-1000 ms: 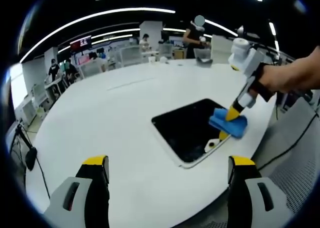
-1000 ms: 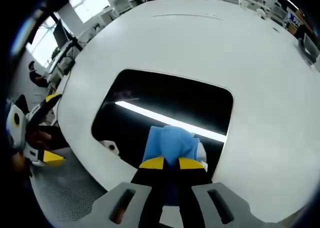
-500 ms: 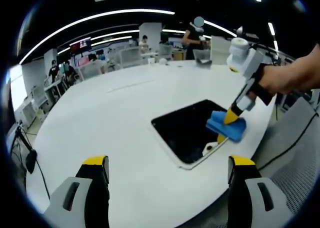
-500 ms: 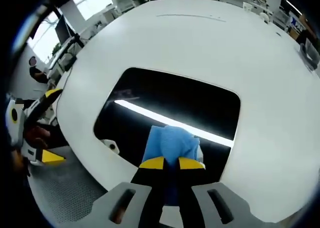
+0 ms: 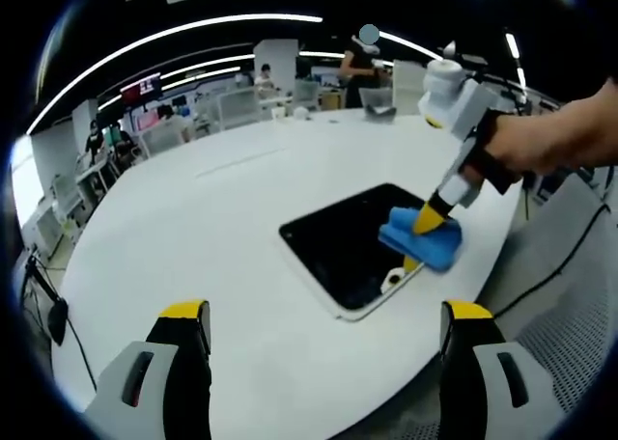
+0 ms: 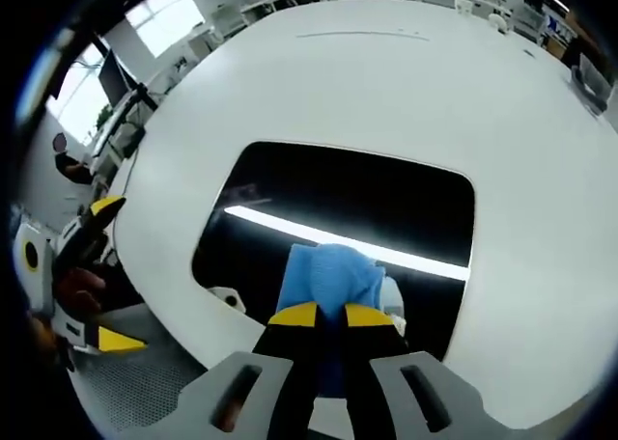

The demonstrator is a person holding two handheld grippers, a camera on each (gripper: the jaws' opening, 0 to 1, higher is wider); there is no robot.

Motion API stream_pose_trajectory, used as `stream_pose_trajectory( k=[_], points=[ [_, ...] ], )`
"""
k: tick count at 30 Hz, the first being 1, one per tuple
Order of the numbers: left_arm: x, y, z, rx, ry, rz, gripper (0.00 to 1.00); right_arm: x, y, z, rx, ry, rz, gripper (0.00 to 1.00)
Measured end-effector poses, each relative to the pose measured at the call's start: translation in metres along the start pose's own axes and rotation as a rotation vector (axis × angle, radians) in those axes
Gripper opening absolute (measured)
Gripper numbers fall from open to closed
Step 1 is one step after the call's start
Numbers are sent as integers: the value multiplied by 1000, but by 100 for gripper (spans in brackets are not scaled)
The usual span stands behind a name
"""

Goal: Wipe the mirror surface with the cleaning cloth until all visible marks leave the cleaned area.

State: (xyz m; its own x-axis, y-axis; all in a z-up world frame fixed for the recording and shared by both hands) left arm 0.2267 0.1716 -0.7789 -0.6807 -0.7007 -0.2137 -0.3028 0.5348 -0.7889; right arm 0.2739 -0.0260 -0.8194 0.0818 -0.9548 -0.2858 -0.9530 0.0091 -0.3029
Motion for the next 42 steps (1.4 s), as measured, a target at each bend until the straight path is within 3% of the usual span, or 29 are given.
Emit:
stream_pose_trajectory(
  k=[28,42],
  points=[
    [0,4,0,0,20,-46,100,-46,2,14,-16,-16,-93,2],
    [1,4,0,0,29,-41,100,-78,-1,25,-35,-38,-168,2]
  ],
)
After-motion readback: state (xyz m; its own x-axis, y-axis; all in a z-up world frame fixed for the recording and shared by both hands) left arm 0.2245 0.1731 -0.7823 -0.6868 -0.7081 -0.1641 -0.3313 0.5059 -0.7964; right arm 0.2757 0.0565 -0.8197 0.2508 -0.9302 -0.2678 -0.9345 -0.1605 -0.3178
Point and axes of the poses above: the point that each gripper's makers call its tool centre point, and the gripper's own axes: z roughly forward along the fingers, x roughly to its right, y roughly out of its underside, the point moved 4 cm from there along -z, roughly backward along the fingers, and after that the axes turned 14 degrees about z, right-handed, at the moved point
